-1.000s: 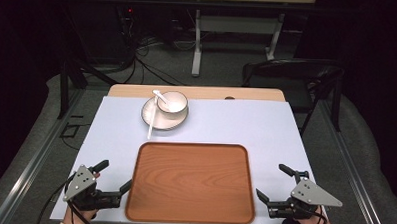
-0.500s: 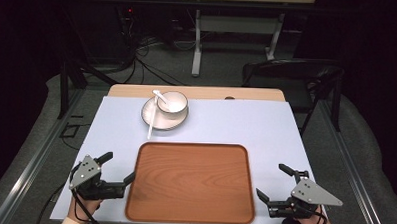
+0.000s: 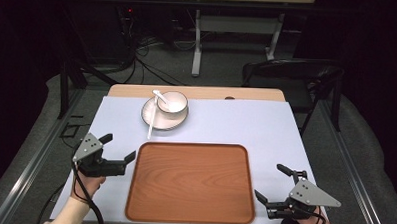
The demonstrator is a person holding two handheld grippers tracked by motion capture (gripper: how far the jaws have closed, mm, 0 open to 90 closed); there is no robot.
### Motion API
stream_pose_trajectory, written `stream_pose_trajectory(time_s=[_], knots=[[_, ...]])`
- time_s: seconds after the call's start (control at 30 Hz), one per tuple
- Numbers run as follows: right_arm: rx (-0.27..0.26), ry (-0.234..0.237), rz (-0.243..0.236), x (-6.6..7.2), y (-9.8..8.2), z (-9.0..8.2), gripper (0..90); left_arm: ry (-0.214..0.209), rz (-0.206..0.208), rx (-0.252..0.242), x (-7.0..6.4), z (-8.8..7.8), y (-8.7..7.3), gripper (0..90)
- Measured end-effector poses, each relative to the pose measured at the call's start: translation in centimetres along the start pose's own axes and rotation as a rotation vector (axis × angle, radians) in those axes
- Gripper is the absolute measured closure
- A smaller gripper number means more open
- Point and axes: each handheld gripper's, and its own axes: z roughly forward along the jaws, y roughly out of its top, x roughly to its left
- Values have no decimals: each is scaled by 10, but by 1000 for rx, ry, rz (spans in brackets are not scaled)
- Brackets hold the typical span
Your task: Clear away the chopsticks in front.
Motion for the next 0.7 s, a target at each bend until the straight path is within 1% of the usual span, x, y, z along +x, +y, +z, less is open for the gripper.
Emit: stream_pose_trajectory(time_s=[0.07, 0.1, 0.13, 0.2, 0.23, 0.3, 0.43, 0.47, 0.5, 0.6, 0.63, 0.67, 0.7], knots=[[-3, -2, 0, 0, 0, -1, 18, 0, -5, -6, 2, 2, 3, 3], [-1, -4, -2, 0, 0, -1, 18, 4, -5, -7, 6, 7, 8, 3], [0, -7, 0, 0, 0, -1, 18, 4, -5, -7, 6, 7, 8, 3], [0, -10, -2, 0, -1, -2, 18, 0, -3, 9, 10, 17, 15, 3], [-1, -12, 2, 0, -1, -3, 17, 0, -3, 9, 10, 17, 15, 3], [-3, -12, 1, 0, -1, -3, 17, 3, -9, 16, 13, 24, 19, 3], [-3, -10, -1, 1, -1, -3, 17, -5, -19, 47, 20, 42, 28, 2], [-5, -12, -11, 2, -1, -4, 17, 2, -19, 63, 24, 51, 33, 3], [-8, -12, -12, 2, -1, -5, 16, -4, -20, 72, 26, 56, 35, 2], [-12, -15, -15, 2, -1, -6, 16, 12, -24, 98, 33, 70, 41, 0], [-9, -15, -14, 2, -1, -6, 16, 7, -31, 106, 36, 75, 43, 0], [-9, -15, -14, 2, -1, -6, 16, 7, -31, 106, 36, 75, 43, 0], [-7, -19, -9, 2, -1, -6, 16, 16, -32, 127, 40, 84, 47, 0]])
